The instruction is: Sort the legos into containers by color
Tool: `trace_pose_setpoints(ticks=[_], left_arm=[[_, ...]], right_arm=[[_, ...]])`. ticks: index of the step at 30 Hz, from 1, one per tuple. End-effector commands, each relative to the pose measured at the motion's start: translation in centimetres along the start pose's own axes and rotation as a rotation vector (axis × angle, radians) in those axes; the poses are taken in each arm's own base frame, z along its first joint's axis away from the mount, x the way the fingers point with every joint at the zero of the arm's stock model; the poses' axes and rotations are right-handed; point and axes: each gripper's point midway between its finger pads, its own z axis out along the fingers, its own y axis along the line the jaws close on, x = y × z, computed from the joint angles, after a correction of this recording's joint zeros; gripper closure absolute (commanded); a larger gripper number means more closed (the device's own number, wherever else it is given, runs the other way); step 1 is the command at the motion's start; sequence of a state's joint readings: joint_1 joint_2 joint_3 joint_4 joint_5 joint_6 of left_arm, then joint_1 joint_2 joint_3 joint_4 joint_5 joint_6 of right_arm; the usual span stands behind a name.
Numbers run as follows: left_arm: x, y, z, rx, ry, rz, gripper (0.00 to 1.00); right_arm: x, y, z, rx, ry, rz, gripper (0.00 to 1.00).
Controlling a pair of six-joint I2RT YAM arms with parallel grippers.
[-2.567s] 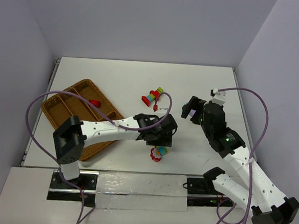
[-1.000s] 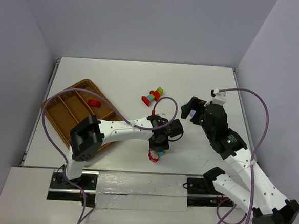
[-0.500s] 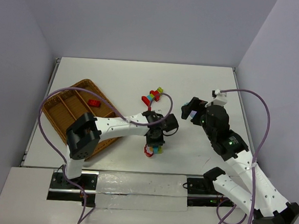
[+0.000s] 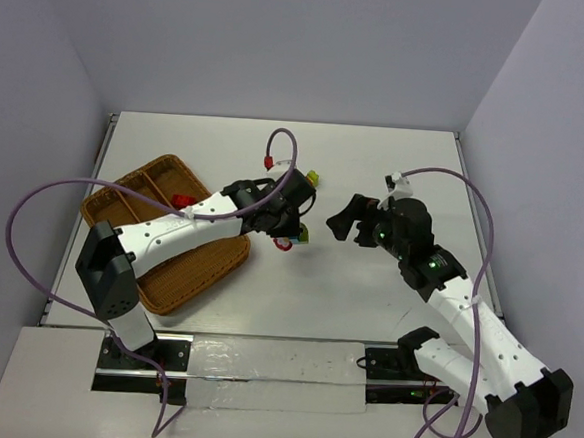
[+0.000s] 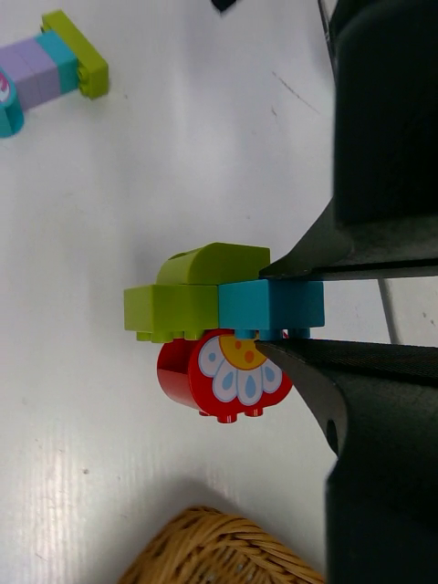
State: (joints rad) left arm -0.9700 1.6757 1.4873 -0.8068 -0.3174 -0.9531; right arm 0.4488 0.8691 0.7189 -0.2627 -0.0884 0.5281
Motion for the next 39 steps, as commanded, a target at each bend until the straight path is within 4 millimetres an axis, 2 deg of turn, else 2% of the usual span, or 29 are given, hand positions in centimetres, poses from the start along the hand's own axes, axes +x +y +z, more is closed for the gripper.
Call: trace_pose_setpoints(ticks=[1,6,15,22,26,29,31,33,34,35,39], left_arm=[[-2.7,-1.6,-1.4,0.166,-0.031,-0.015,1.00],[-2.7,-2.0,-1.9,0.271,-0.021,-0.053,1.00],[-3.0,-2.6,-3.1,0.368,-0.015,-0.096,1.00],[-2.7,-2.7,-3.0,0.380,-0.005,-0.102,1.00],[-2.3,-3.2,-3.1,0.415,0.010,-0.103,1.00],[-2.3,-3.3,-3.1,0.422,0.009,-0.097,1.00],[-2.3,-3.2,-3.1,0.419,0.009,-0.098,1.00],[-2.2,-3.1,-2.9,0.406,0.009,-0.094,1.00],[-2.4,-3.0,-3.0,0.401,0.004,-0.093,1.00],[-2.4,-2.8,-2.9,0.392,0.003,-0.094,1.00],[-2.4,-1.8,-2.7,0.351,-0.003,-0.104,1.00]], right_arm=[[-0.6,3.2,1.3,-0.170,0.013,0.037,0.05],[0.6,3.5,2.5,-0.253,0.098,0.130,0.15],[3.3,3.6,4.0,-0.304,0.188,0.135,0.22],[3.9,3.8,4.5,-0.326,0.210,0.140,0.25],[3.9,3.9,5.0,-0.337,0.213,0.146,0.32],[3.9,4.2,5.1,-0.357,0.215,0.156,0.44],[3.9,4.7,5.0,-0.387,0.217,0.169,0.58],[3.8,4.9,4.9,-0.399,0.217,0.175,0.77],[3.7,4.9,4.8,-0.394,0.214,0.178,0.94],[3.5,4.7,4.7,-0.382,0.202,0.176,1.00],[3.1,2.3,4.3,-0.250,0.144,0.157,1.00]])
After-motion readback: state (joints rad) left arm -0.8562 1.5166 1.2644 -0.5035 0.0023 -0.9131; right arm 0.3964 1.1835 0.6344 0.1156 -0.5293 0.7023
